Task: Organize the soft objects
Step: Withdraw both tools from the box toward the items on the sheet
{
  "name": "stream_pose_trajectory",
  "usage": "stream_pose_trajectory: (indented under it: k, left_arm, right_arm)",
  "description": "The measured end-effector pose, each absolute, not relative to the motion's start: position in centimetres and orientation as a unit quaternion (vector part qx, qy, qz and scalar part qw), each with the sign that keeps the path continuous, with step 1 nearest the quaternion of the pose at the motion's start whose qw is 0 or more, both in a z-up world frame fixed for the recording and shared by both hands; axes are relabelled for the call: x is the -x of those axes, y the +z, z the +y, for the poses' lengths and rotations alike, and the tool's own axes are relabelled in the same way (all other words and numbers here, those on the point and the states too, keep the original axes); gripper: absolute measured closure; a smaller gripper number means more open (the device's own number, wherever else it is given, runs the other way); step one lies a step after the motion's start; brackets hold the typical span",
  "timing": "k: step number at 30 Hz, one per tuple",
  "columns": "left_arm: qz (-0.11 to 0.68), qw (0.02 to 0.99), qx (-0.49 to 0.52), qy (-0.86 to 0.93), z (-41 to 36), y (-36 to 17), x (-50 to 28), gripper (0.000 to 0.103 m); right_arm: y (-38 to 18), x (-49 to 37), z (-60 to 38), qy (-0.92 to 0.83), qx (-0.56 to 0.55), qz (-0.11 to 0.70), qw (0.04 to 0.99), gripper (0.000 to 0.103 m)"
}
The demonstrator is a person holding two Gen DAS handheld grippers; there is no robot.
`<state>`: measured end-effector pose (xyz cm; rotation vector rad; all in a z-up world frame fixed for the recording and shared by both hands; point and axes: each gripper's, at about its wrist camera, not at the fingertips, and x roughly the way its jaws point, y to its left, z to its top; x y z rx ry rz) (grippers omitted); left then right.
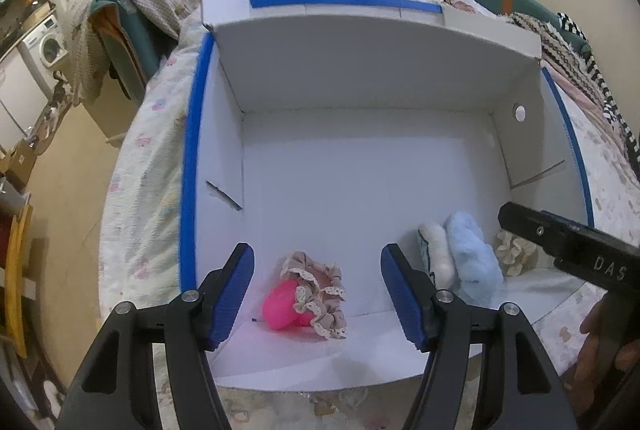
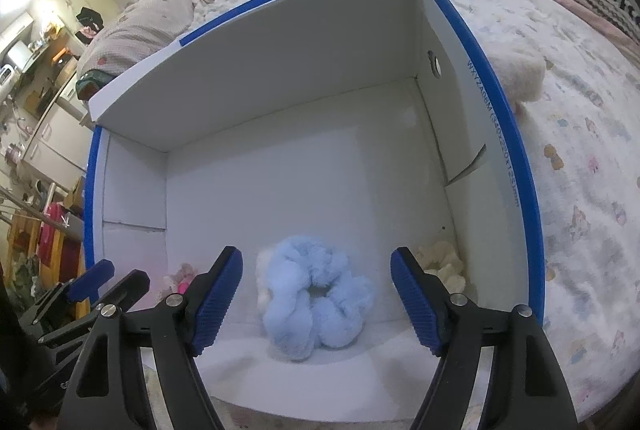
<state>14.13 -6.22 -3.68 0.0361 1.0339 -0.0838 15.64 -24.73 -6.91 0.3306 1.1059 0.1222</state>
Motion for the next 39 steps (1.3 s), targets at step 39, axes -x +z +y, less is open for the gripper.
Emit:
stream_pose_trajectory:
  k: [39]
  left_arm:
    - [0.502, 0.864, 0.037, 0.022, 1.5, -2.8, -4.9, 0.04]
  right_arm:
    - [-6.3, -5.3, -24.4, 0.042, -0.165, 0.521, 0.836, 0.022]
